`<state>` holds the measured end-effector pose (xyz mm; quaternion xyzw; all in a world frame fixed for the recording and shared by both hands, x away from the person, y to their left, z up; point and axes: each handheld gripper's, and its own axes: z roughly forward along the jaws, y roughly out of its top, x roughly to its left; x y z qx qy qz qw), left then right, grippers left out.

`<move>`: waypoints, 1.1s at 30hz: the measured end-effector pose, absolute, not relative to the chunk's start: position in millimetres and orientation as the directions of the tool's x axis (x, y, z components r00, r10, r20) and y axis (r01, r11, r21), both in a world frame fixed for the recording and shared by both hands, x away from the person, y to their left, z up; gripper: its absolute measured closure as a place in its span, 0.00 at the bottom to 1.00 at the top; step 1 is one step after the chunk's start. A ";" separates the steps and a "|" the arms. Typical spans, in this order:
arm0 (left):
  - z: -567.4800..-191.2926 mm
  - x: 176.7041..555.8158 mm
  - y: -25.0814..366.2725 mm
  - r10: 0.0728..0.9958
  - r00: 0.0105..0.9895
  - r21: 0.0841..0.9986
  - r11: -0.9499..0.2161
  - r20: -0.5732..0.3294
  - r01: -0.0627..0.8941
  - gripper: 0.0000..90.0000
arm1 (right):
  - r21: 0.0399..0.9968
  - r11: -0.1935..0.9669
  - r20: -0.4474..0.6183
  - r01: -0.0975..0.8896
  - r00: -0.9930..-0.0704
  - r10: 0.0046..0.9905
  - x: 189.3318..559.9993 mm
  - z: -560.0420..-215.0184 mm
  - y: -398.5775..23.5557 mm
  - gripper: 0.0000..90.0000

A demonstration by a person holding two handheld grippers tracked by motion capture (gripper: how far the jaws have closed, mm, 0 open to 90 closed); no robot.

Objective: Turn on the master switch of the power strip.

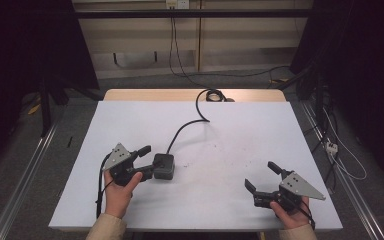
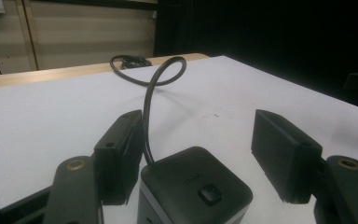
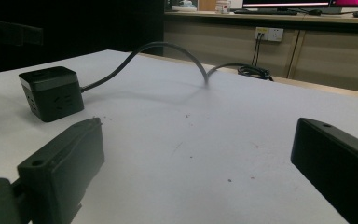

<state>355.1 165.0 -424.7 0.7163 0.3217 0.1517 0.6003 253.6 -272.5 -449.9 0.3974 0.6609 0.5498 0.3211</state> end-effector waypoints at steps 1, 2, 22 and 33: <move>-424.5 355.3 165.2 0.643 0.747 0.958 -0.074 -0.168 0.279 0.39 | 0.981 0.081 0.012 0.174 -0.477 0.879 253.6 -449.9 -272.5 0.03; -424.5 355.3 165.2 0.643 0.747 0.958 -0.074 -0.168 0.279 0.40 | 0.981 0.081 0.012 0.174 -0.477 0.879 253.6 -450.0 -272.4 0.03; -425.4 356.6 161.6 0.625 0.766 0.953 -0.115 -0.150 0.280 0.72 | 0.982 0.079 0.011 0.171 -0.473 0.881 253.4 -449.5 -274.0 0.03; -426.0 355.7 161.6 0.612 0.779 0.949 -0.149 -0.132 0.278 0.87 | 0.982 0.079 0.012 0.171 -0.475 0.880 253.6 -449.8 -273.0 0.03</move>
